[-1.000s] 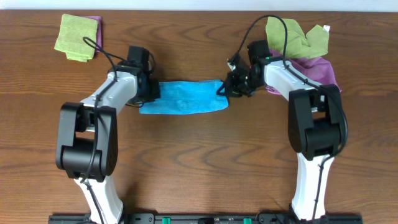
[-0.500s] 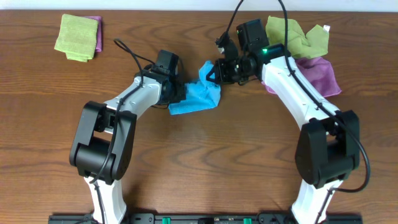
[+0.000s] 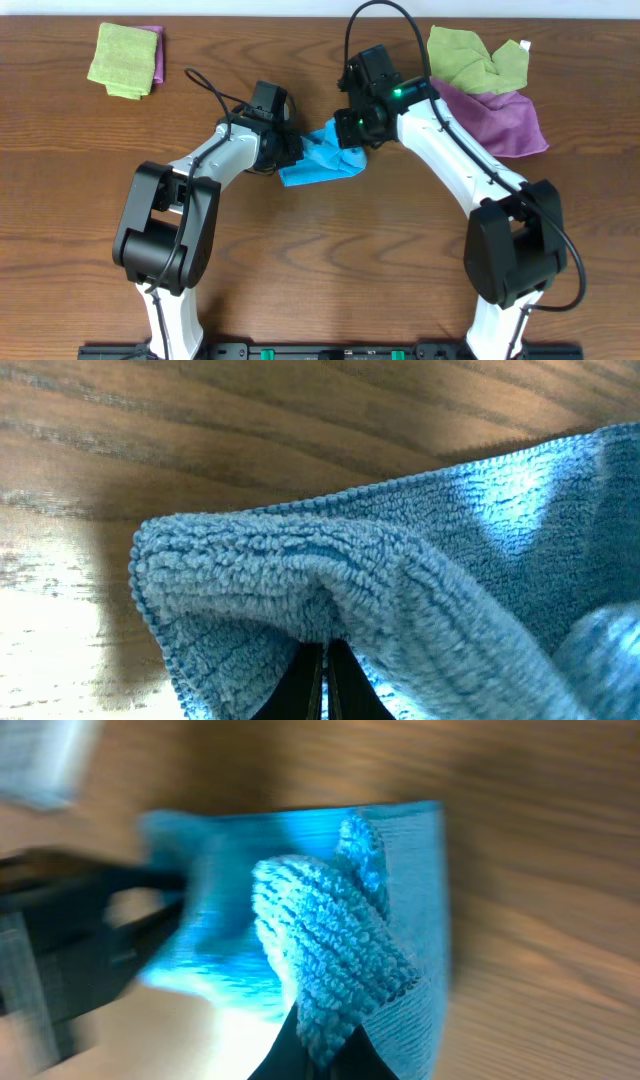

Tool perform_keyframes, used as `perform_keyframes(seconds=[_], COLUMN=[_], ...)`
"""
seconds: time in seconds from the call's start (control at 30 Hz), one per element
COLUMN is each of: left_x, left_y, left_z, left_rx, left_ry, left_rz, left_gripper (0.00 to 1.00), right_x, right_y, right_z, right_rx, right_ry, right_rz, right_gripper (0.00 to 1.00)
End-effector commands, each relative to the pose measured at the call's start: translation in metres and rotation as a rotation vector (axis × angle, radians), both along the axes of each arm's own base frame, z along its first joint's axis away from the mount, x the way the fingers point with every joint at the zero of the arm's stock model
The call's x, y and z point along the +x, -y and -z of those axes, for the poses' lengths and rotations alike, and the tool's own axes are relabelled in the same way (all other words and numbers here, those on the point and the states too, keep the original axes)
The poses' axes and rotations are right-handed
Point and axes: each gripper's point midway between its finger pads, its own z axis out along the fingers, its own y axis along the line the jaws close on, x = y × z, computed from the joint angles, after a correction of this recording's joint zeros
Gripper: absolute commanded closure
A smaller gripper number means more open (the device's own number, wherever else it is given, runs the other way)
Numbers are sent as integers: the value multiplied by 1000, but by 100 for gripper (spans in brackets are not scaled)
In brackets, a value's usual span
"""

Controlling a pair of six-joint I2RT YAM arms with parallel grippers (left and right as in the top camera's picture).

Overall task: Fold the cloth
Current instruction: 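Fold the right end leftward onto the left end held by left gripper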

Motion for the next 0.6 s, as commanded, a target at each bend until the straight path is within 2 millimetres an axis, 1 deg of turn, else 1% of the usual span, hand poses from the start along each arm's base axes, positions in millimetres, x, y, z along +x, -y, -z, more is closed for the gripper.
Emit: perform_keyframes(seconds=[0.0,0.07,0.3,0.47,0.57], left_x=[-18,-20,-32,-36,-36], left_y=[-4,-5,-7,-5,-4], left_z=[19,20,22,22,21], left_rx=[18,18,27,13,2], left_ry=[-83,-97,-153,-173,-175], left_rz=[-11,-19,-26,-28,-24], left_gripper=[94,94,94,94,94], right_x=[22,27,38,44,46], right_y=[48,62,83,79,70], right_z=[-3,-3,-8,-12,-15], right_rx=[-179,-201,-283,-296,-287], right_ry=[79,84,144,185,210], right_rz=[150,212,278,282,270], right_gripper=[98,98,98,98,98])
